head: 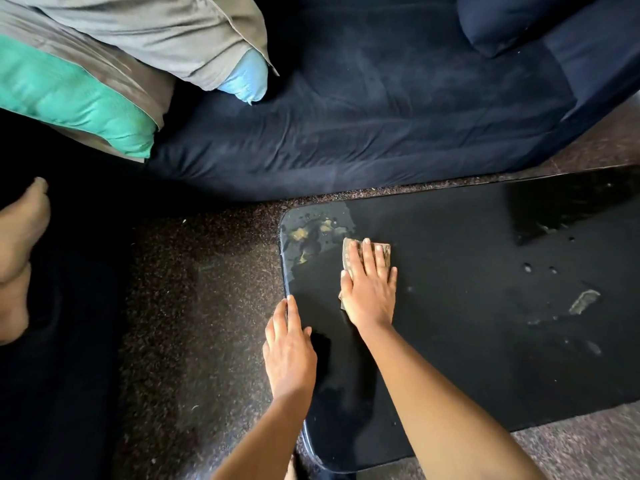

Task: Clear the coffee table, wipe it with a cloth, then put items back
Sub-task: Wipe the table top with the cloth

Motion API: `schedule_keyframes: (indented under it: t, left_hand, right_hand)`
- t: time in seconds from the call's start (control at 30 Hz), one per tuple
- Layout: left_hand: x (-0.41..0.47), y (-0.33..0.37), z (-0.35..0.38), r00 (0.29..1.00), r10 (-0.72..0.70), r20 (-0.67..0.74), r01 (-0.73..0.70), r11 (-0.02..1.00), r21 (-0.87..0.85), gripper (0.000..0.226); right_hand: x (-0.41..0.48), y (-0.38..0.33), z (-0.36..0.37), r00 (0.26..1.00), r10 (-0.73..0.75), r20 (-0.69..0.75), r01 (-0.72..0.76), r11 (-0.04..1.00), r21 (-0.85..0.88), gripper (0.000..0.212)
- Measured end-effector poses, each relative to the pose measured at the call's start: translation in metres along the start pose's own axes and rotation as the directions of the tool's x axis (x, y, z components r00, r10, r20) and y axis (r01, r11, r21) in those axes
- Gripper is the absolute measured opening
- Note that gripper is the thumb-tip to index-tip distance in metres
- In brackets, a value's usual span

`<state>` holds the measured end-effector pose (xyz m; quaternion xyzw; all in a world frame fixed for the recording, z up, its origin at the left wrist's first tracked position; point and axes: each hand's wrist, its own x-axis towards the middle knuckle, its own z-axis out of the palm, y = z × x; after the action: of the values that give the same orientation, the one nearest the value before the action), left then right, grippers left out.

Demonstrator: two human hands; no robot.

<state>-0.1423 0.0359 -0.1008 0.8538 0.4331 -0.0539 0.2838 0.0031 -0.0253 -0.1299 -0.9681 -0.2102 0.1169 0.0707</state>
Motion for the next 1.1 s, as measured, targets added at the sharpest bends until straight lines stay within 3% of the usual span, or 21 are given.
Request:
schedule_keyframes:
  t: [0.07, 0.13, 0.23, 0.33, 0.4, 0.5, 0.57, 0.63, 0.73, 0.87, 0.93, 1.03, 1.1]
  left_hand:
    - [0.003, -0.003, -0.002, 1.000, 0.020, 0.013, -0.020, 1.000, 0.010, 0.064]
    - [0.005, -0.008, -0.001, 0.998, 0.063, 0.024, -0.064, 0.997, 0.050, 0.065]
    - [0.007, -0.013, 0.004, 0.993, 0.116, 0.033, -0.119, 0.987, 0.106, 0.063]
    - [0.006, -0.017, 0.012, 0.990, 0.138, -0.004, -0.135, 0.980, 0.147, 0.064]
    - [0.006, -0.020, 0.016, 0.981, 0.187, -0.052, -0.175, 0.970, 0.169, 0.059]
    - [0.006, -0.022, 0.014, 0.963, 0.262, -0.058, -0.243, 0.943, 0.226, 0.050]
    - [0.004, -0.024, 0.012, 0.939, 0.341, -0.049, -0.317, 0.911, 0.264, 0.052]
    - [0.001, -0.025, 0.014, 0.902, 0.431, -0.036, -0.405, 0.870, 0.281, 0.052]
    - [-0.004, -0.027, 0.019, 0.869, 0.494, -0.022, -0.472, 0.841, 0.266, 0.048]
    - [-0.006, -0.030, 0.024, 0.871, 0.489, -0.031, -0.469, 0.850, 0.238, 0.044]
    - [-0.004, -0.032, 0.026, 0.840, 0.543, -0.023, -0.523, 0.819, 0.238, 0.042]
    - [0.001, -0.031, 0.023, 0.802, 0.597, 0.018, -0.579, 0.771, 0.264, 0.045]
    - [0.004, -0.031, 0.023, 0.810, 0.585, 0.049, -0.572, 0.769, 0.286, 0.051]
  right_hand:
    - [0.000, -0.011, 0.002, 1.000, -0.004, -0.019, 0.004, 1.000, 0.001, 0.061]
    - [-0.002, -0.026, 0.004, 0.988, -0.152, -0.026, 0.153, 0.988, 0.009, 0.061]
    - [-0.006, -0.042, 0.007, 0.892, -0.452, 0.014, 0.452, 0.892, -0.011, 0.058]
    - [0.003, -0.032, 0.004, 0.786, -0.615, 0.061, 0.618, 0.784, -0.053, 0.057]
    - [0.009, -0.019, 0.002, 0.806, -0.590, 0.052, 0.593, 0.802, -0.076, 0.057]
    - [0.010, -0.012, -0.001, 0.928, -0.372, 0.013, 0.372, 0.928, -0.009, 0.058]
    - [0.006, -0.013, 0.000, 0.933, -0.360, 0.011, 0.360, 0.933, -0.008, 0.058]
    - [0.007, -0.013, -0.001, 0.870, -0.491, 0.053, 0.492, 0.870, -0.027, 0.058]
    - [0.013, -0.014, -0.001, 0.706, -0.701, 0.099, 0.707, 0.707, -0.039, 0.056]
    - [0.025, -0.019, 0.002, 0.565, -0.812, 0.144, 0.824, 0.565, -0.048, 0.054]
    - [0.033, -0.022, 0.004, 0.512, -0.840, 0.177, 0.857, 0.512, -0.052, 0.054]
    - [0.041, -0.030, 0.002, 0.524, -0.837, 0.161, 0.851, 0.523, -0.047, 0.052]
    - [0.043, -0.038, 0.000, 0.609, -0.783, 0.128, 0.791, 0.611, -0.031, 0.053]
